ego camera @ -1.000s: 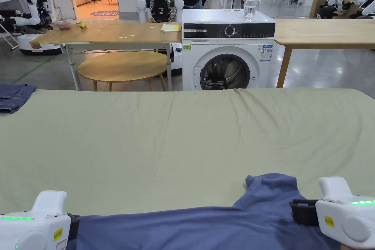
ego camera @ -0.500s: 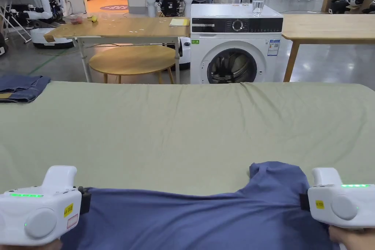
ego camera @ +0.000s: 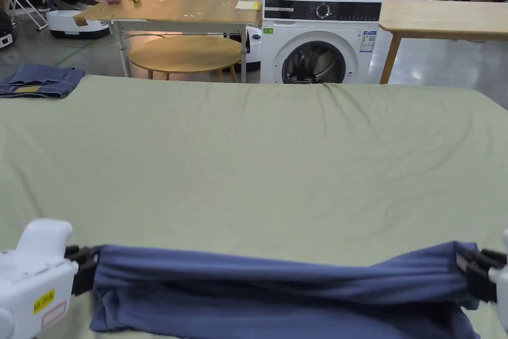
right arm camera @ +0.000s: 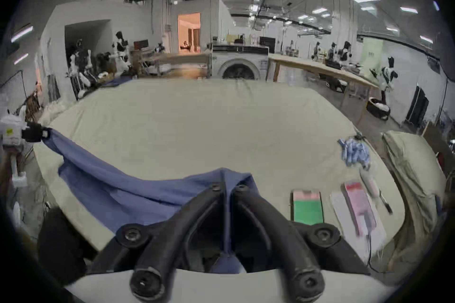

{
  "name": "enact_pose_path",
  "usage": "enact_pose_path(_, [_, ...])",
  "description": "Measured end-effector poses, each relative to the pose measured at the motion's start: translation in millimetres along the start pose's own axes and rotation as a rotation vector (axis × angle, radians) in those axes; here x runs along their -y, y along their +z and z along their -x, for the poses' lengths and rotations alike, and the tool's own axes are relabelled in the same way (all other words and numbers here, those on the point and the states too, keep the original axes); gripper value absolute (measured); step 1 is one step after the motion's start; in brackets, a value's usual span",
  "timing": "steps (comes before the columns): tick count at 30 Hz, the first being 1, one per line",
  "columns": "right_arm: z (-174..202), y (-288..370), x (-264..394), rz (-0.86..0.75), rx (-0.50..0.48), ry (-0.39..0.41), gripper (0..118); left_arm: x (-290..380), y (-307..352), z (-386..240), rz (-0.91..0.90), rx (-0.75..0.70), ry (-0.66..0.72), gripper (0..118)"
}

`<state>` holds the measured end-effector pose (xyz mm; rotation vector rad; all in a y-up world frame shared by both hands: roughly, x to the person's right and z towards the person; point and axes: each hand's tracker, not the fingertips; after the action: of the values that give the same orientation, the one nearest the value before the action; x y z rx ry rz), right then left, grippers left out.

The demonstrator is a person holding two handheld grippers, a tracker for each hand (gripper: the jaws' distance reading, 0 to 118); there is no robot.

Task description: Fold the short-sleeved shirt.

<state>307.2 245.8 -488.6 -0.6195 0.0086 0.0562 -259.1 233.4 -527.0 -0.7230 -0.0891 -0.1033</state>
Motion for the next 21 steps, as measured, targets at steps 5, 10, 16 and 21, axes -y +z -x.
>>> enact_pose_path(5, [-2, -20, 55, 0.073, 0.046, -0.103, 1, 48, -22, 6, 0.04, -0.008, 0.086, 0])
enact_pose_path(10, [9, -1, 17, 0.025, -0.006, -0.119, 111, 11, 10, -18, -0.111, -0.065, 0.059, 103])
enact_pose_path(16, [80, 16, -59, -0.221, -0.054, -0.024, 113, -69, 33, -72, -0.326, -0.018, 0.051, 116])
enact_pose_path(21, [123, 15, -86, -0.363, -0.037, -0.023, 102, -95, 35, -100, -0.352, 0.009, 0.051, 91])
